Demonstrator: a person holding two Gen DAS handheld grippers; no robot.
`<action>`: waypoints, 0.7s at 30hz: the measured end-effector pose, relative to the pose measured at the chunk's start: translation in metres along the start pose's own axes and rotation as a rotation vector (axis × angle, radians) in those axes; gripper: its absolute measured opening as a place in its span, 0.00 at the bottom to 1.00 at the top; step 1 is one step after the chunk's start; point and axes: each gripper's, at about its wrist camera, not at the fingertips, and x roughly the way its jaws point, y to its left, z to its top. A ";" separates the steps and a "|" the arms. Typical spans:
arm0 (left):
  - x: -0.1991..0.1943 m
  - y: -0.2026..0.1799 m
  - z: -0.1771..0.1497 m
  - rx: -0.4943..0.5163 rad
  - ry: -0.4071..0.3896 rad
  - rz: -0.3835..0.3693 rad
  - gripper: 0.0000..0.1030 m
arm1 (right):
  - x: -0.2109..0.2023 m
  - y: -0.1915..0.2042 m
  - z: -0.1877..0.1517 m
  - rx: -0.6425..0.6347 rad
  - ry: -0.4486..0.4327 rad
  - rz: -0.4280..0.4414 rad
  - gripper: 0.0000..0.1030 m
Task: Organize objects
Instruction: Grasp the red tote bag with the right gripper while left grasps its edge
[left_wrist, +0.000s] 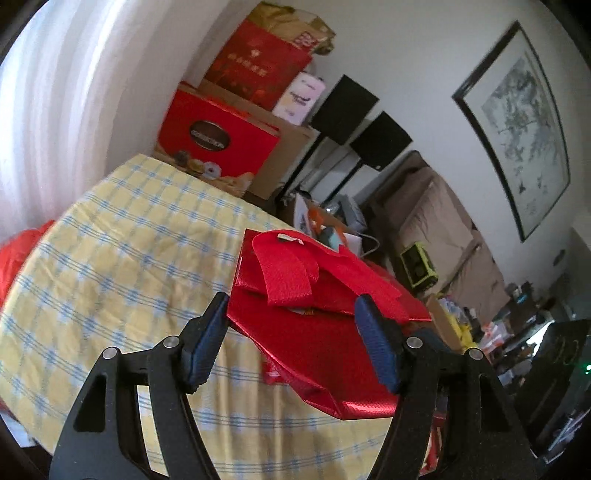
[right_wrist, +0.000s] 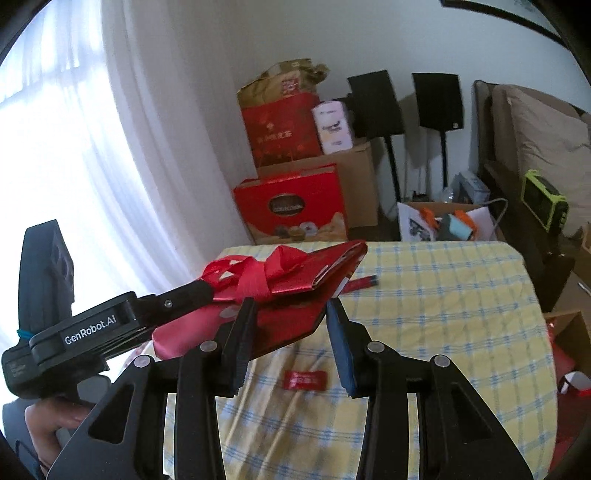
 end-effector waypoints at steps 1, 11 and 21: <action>0.007 -0.006 -0.004 0.005 0.017 -0.005 0.63 | -0.005 -0.006 -0.003 0.006 -0.006 -0.020 0.39; 0.070 -0.080 -0.063 0.205 0.171 0.073 0.63 | -0.026 -0.076 -0.050 0.096 0.071 -0.198 0.39; 0.093 -0.092 -0.087 0.280 0.300 0.108 0.65 | -0.016 -0.101 -0.065 0.128 0.168 -0.261 0.39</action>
